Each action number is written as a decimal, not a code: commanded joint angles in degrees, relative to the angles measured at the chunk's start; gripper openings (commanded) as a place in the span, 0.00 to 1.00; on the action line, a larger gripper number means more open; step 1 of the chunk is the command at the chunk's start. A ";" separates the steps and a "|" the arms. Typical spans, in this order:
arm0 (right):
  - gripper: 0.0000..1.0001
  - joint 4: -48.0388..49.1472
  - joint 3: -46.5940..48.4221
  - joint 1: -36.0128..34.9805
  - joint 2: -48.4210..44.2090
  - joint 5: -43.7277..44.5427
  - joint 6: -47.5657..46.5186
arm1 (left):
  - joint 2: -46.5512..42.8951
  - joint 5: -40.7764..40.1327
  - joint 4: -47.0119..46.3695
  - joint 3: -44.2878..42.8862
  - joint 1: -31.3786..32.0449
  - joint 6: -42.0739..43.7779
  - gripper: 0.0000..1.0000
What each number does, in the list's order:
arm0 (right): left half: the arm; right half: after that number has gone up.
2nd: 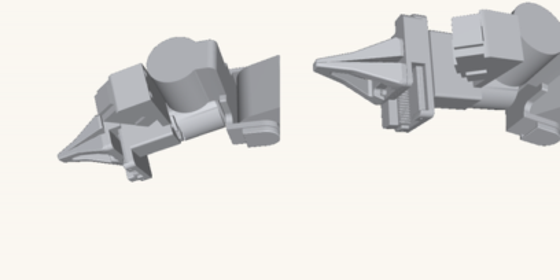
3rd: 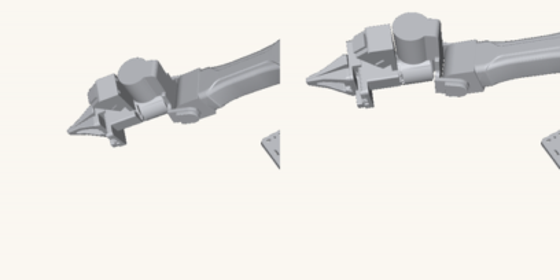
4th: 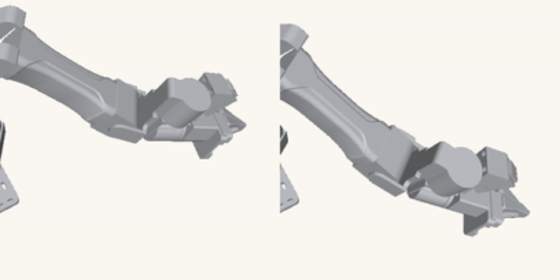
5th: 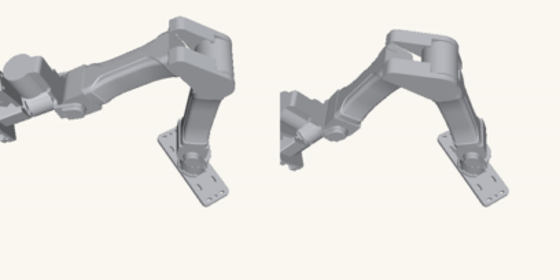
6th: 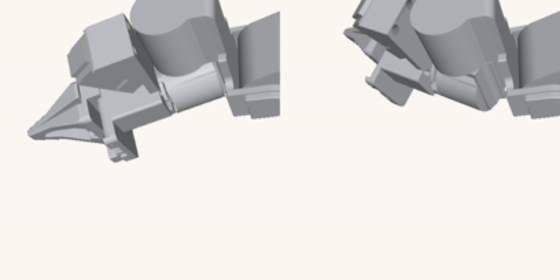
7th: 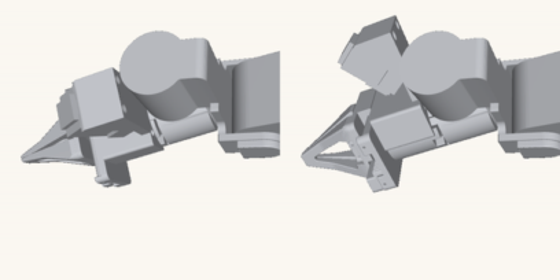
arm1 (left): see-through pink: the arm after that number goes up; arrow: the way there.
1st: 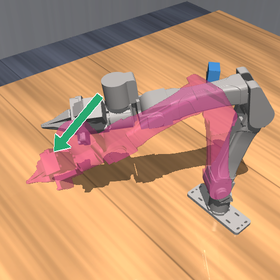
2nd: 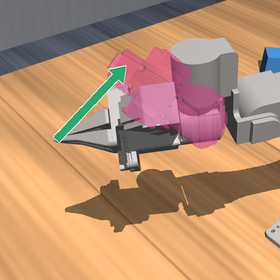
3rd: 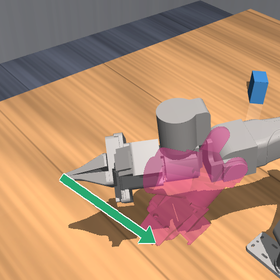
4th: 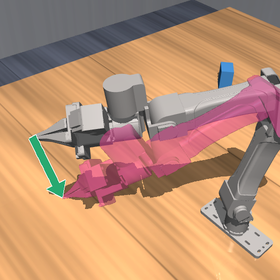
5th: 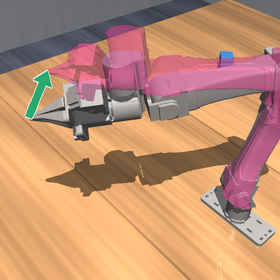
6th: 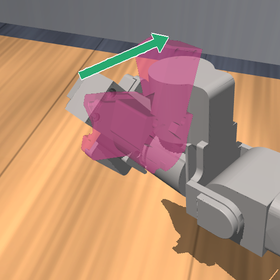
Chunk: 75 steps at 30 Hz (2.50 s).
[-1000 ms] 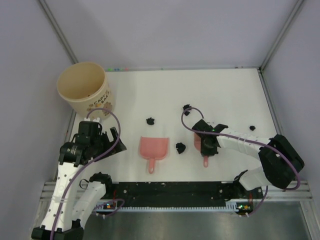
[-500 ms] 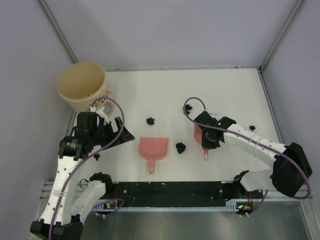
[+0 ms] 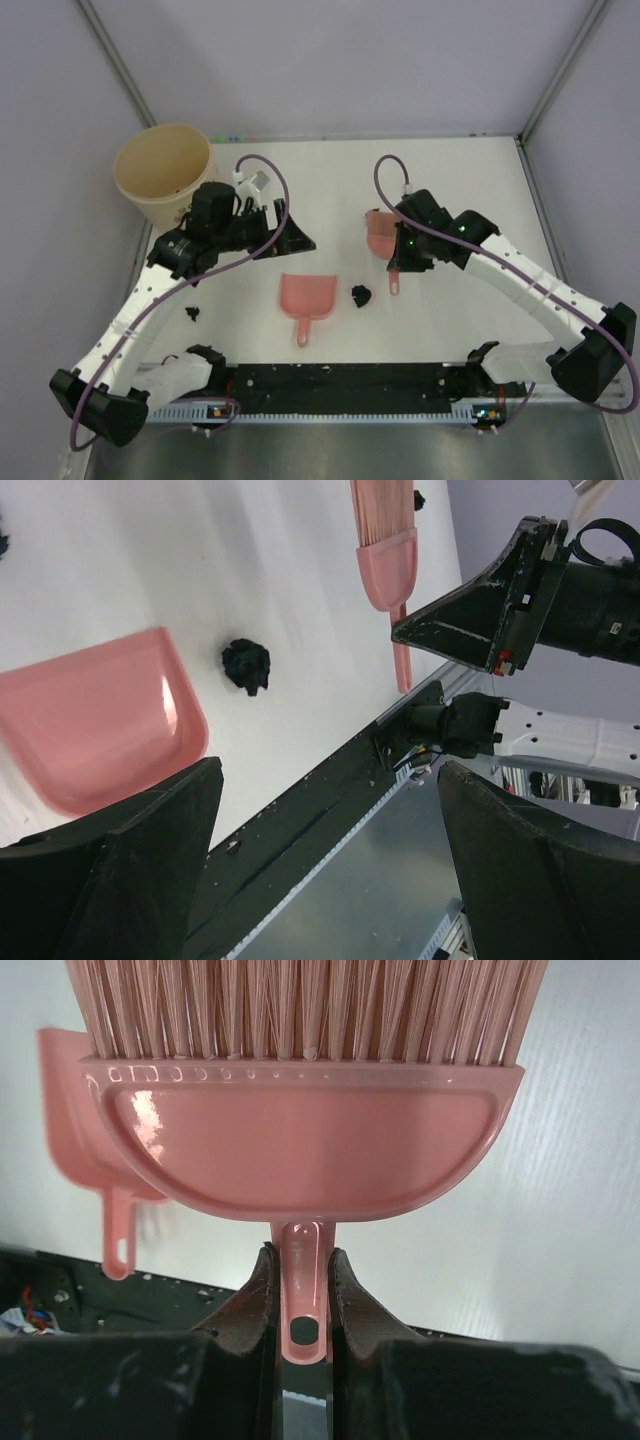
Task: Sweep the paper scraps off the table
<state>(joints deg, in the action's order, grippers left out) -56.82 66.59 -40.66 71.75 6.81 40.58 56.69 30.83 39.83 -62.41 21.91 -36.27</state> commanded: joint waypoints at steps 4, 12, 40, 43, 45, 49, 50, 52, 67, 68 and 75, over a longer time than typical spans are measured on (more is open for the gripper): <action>0.00 0.74 10.83 -0.82 -0.73 -8.02 -2.69 | 7.56 -3.41 -8.01 -9.04 6.82 -1.69 0.91; 0.00 0.39 16.55 -2.22 0.24 -10.93 -5.24 | 12.83 -4.64 -13.55 -13.08 10.60 -4.33 0.85; 0.26 0.39 24.11 -6.44 1.99 -9.62 -3.40 | 19.60 -8.94 -11.98 -20.38 13.86 -5.30 0.00; 0.99 0.22 26.04 -6.36 1.65 -7.96 -1.82 | 18.82 -10.17 -11.18 -21.87 13.69 -6.44 0.00; 0.99 0.30 28.06 -6.27 0.94 -5.42 -0.68 | 17.94 -10.96 -12.32 -22.84 13.68 -8.02 0.00; 0.99 2.32 31.76 -5.92 -1.25 -0.58 3.35 | 15.92 -13.24 -15.22 -23.98 13.68 -11.62 0.00; 0.99 3.46 31.76 -5.92 -2.21 1.78 4.85 | 15.39 -13.86 -16.09 -23.90 13.60 -12.32 0.00; 0.99 8.01 29.76 -5.92 -5.72 3.65 8.10 | 14.25 -14.48 -17.59 -23.81 13.42 -13.73 0.00; 0.98 34.48 15.77 -5.83 -20.33 7.26 10.93 | 5.55 -19.04 -35.85 -18.11 10.52 -27.78 0.00; 0.96 35.45 15.59 -5.92 -20.16 6.38 11.10 | 4.93 -19.14 -38.40 -17.05 10.26 -29.54 0.00; 0.86 40.28 16.91 -5.83 -15.42 2.43 12.16 | 4.14 -20.10 -49.67 -13.79 9.82 -36.67 0.00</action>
<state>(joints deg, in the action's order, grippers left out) -23.14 82.52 -46.11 53.63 12.25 52.12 61.28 12.60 2.42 -77.45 31.94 -67.26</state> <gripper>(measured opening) 0.882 0.123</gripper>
